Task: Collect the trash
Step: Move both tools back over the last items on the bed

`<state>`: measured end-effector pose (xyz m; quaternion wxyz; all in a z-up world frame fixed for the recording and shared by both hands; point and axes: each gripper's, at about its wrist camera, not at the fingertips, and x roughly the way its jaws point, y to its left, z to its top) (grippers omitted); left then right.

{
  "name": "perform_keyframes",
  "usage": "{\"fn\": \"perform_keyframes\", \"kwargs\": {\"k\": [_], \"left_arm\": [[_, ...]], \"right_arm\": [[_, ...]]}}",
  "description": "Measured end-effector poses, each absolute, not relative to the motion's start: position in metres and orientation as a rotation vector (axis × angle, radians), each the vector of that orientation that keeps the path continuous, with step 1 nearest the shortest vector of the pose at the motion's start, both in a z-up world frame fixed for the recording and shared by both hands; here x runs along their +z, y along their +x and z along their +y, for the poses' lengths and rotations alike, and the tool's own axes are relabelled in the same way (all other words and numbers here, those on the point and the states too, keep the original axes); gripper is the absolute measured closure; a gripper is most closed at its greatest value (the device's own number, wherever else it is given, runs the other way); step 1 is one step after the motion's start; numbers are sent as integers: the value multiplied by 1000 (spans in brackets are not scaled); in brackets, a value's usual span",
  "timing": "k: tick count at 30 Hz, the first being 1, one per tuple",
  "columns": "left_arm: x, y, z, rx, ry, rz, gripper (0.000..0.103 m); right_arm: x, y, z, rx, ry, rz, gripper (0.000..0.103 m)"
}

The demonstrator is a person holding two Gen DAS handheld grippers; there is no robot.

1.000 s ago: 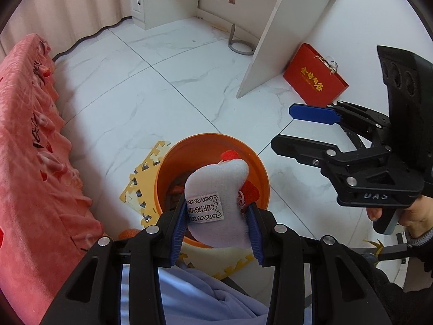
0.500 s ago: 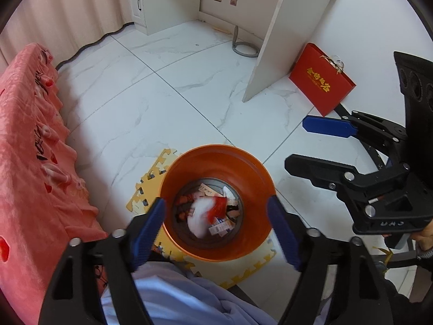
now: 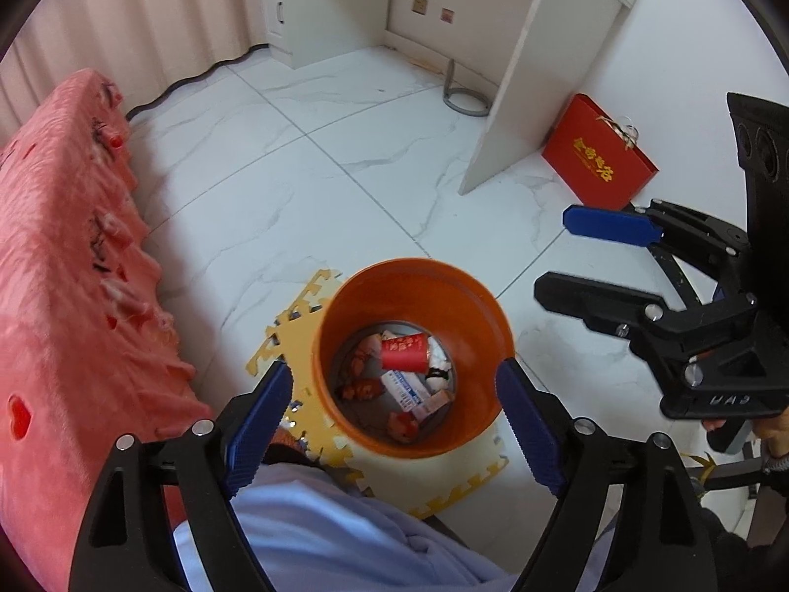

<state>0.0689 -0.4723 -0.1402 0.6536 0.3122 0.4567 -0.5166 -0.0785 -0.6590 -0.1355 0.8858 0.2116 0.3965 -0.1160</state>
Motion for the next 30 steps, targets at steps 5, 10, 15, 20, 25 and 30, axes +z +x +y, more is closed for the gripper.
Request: {"fn": "perform_keyframes", "kwargs": {"k": [5, 10, 15, 20, 25, 30], "left_arm": [[-129, 77, -441, -1097, 669, 1023, 18], [-115, 83, -400, -1024, 607, 1006, 14], [-101, 88, -347, -928, 525, 1001, 14], [-88, 89, -300, -828, 467, 992, 14], [-78, 90, -240, -723, 408, 981, 14], [-76, 90, -184, -615, 347, 990, 14]], "right_arm": [[-120, -67, -638, -191, 422, 812, 34], [-102, -49, -603, -106, 388, 794, 31], [-85, -25, -557, 9, 336, 792, 31], [-71, 3, -500, 151, 258, 801, 30], [-59, 30, -436, 289, 164, 812, 27], [-54, 52, -373, 426, 79, 819, 27]]}}
